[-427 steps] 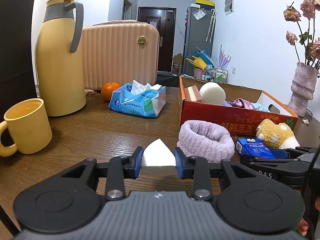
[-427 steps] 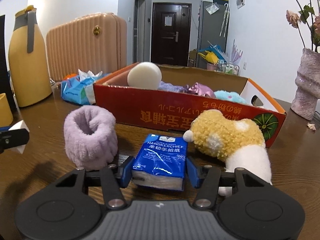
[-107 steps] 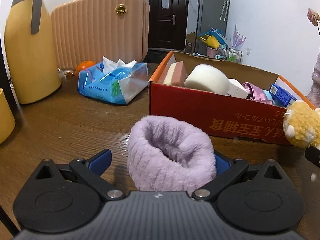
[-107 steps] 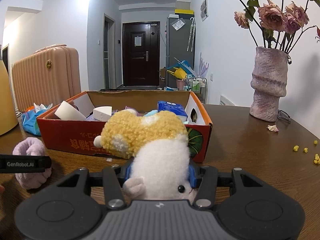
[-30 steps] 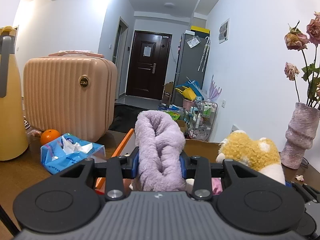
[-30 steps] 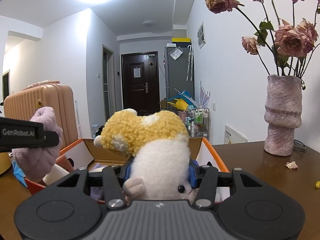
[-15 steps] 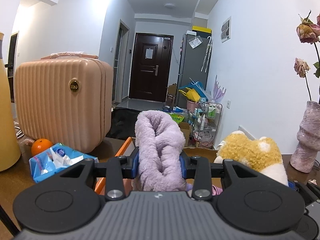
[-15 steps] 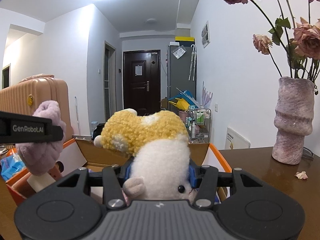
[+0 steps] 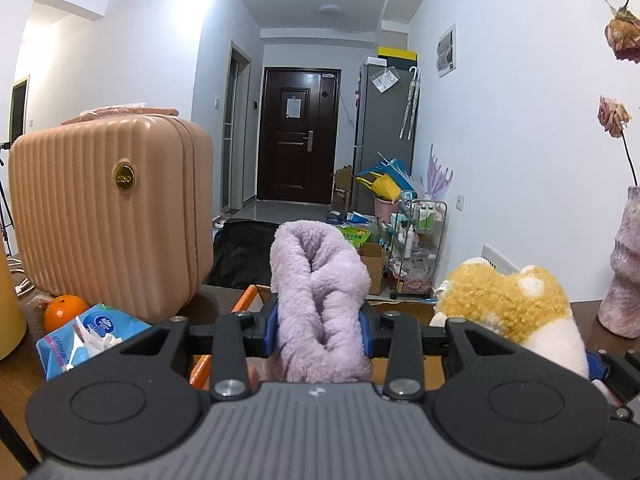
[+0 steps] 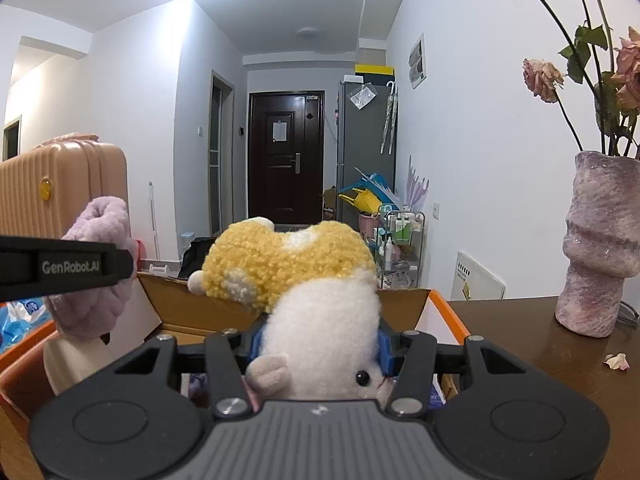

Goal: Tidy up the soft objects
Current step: 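Lower both grippers into the box and open them to release toy and band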

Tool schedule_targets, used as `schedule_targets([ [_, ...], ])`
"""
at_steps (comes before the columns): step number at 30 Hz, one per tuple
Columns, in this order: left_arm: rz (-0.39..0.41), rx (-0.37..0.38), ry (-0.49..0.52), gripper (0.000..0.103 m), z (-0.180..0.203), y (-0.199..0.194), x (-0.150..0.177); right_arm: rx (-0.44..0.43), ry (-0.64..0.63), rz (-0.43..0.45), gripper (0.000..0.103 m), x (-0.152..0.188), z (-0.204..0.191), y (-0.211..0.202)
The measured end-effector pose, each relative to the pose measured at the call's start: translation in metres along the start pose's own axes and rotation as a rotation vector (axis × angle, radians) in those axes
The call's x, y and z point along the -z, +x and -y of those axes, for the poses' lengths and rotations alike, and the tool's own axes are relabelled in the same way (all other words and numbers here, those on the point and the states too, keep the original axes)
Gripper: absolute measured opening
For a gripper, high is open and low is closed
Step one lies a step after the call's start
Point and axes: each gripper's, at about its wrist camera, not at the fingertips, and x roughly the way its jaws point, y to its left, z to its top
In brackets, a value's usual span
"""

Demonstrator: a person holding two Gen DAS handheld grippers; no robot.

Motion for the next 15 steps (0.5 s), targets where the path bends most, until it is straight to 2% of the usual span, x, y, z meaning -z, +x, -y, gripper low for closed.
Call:
schedule_targets([
  [2, -0.011, 0.004, -0.004, 0.048, -0.002, 0.002, 0.001, 0.002, -0.004, -0.014, 0.051, 0.002, 0.000, 0.001],
  [6, -0.019, 0.010, -0.015, 0.055, -0.006, 0.003, 0.003, 0.015, -0.006, -0.035, 0.055, 0.004, 0.003, 0.003],
  [9, -0.024, 0.009, -0.020, 0.071, -0.007, 0.003, 0.005, 0.028, -0.001, -0.010, 0.071, 0.004, 0.006, -0.001],
  [10, -0.021, 0.006, -0.021, 0.077, -0.007, 0.003, 0.006, 0.038, 0.000, 0.002, 0.082, 0.005, 0.007, -0.003],
  [11, -0.017, 0.001, -0.021, 0.084, -0.007, 0.002, 0.006, 0.046, 0.003, 0.010, 0.089, 0.005, 0.009, -0.005],
  [12, -0.013, -0.004, -0.023, 0.088, -0.008, 0.002, 0.006, 0.052, 0.006, 0.017, 0.091, 0.005, 0.010, -0.006],
  [13, -0.008, -0.008, -0.027, 0.097, -0.009, 0.001, 0.006, 0.056, 0.011, 0.020, 0.095, 0.005, 0.011, -0.007],
  [14, -0.001, -0.015, -0.034, 0.103, -0.010, 0.000, 0.006, 0.059, 0.016, 0.020, 0.100, 0.006, 0.013, -0.007],
  [15, 0.009, -0.023, -0.040, 0.103, -0.010, -0.002, 0.006, 0.064, 0.021, 0.018, 0.102, 0.006, 0.014, -0.007],
])
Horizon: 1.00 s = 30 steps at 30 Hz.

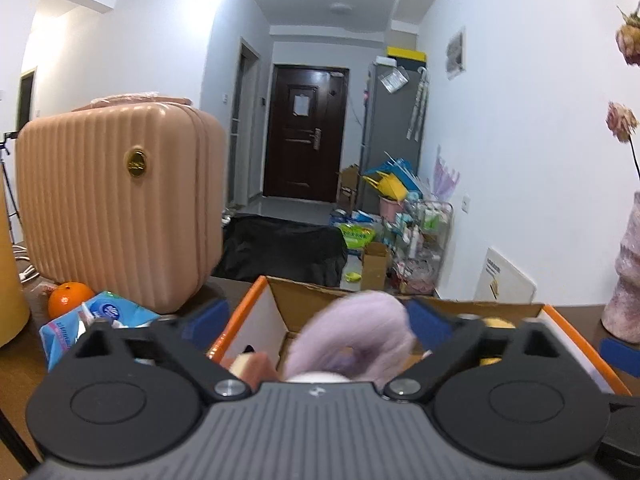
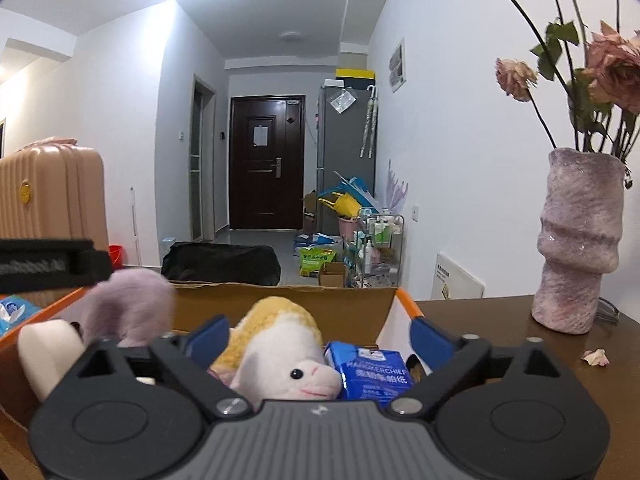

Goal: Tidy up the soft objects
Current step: 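Lower both grippers into the box and open them to release toy and band, then raise both open grippers out of the box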

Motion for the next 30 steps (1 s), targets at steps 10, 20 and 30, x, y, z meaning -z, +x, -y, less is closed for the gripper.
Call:
schedule_targets([
  [10, 0.018, -0.030, -0.004, 0.103, -0.001, -0.001, -0.001, 0.008, 0.028, 0.033, 0.103, -0.001, 0.005, -0.005],
  [20, 0.033, -0.031, -0.005, 0.103, -0.001, -0.008, 0.001, 0.014, 0.038, 0.062, 0.103, 0.000, 0.008, -0.012],
  [30, 0.051, -0.021, 0.020, 0.103, -0.002, -0.029, 0.007, 0.016, 0.041, 0.086, 0.103, 0.003, 0.016, -0.031],
])
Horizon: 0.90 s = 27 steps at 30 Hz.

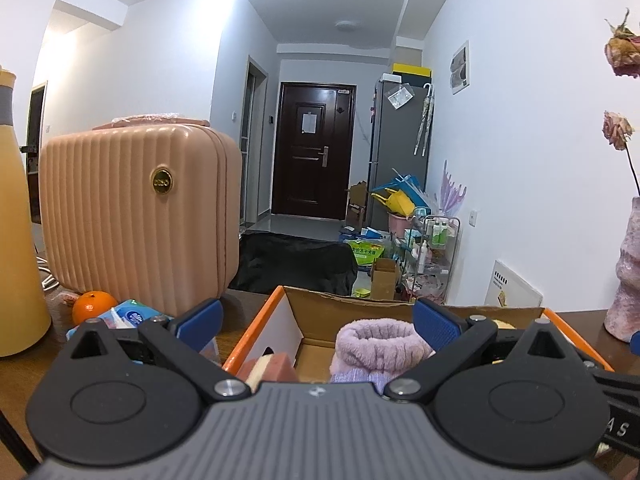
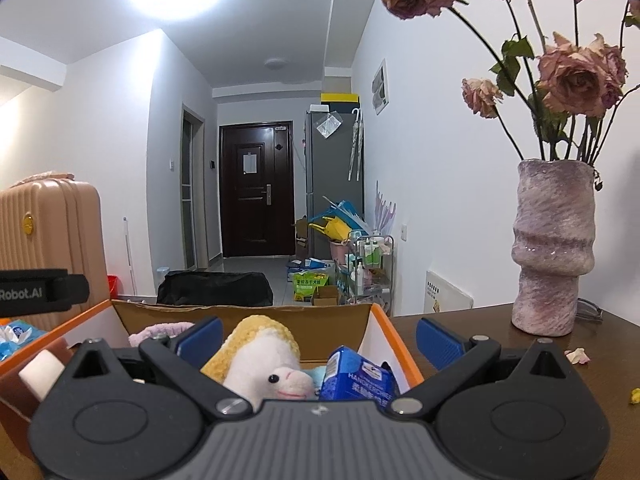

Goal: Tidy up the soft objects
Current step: 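Raise both open grippers out of the box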

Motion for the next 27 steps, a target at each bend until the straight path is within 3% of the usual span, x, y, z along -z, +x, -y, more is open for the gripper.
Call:
schedule_targets([
  [27, -0.010, 0.022, 0.046, 0.103, -0.020, -0.084, 0.021, 0.023, 0.003, -0.012, 0.103, 0.018, 0.027, -0.098],
])
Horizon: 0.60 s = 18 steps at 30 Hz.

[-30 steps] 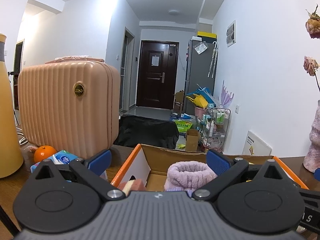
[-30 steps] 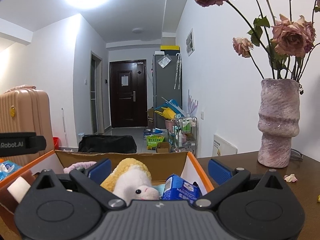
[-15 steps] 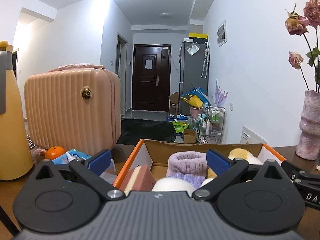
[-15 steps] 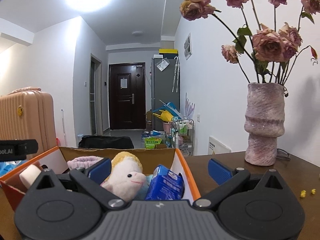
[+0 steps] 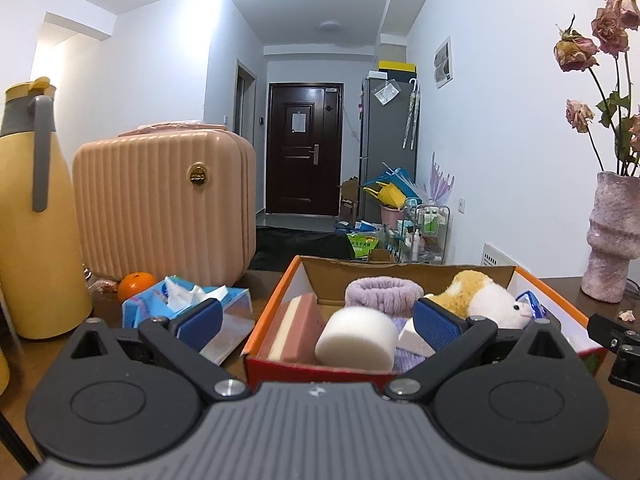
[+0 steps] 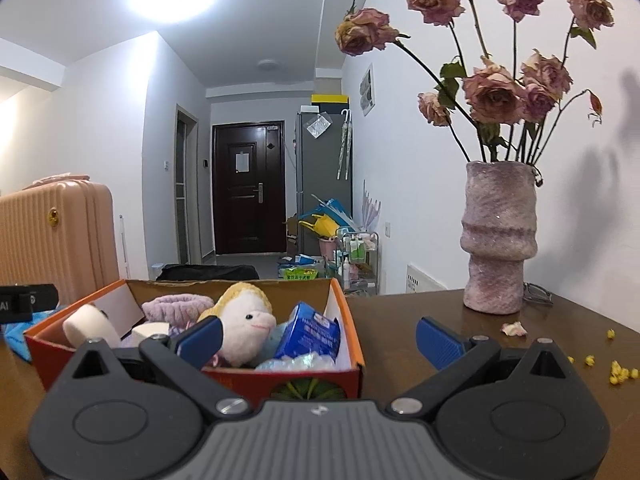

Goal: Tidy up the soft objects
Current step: 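Raise both open grippers out of the box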

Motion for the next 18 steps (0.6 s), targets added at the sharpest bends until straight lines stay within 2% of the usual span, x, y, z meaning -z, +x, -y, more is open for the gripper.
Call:
schedule_targets([
  [18, -0.004, 0.025, 0.013, 0.103, -0.018, -0.089, 0.020, -0.054, -0.024, -0.032, 0.103, 0.015, 0.011, -0.095],
])
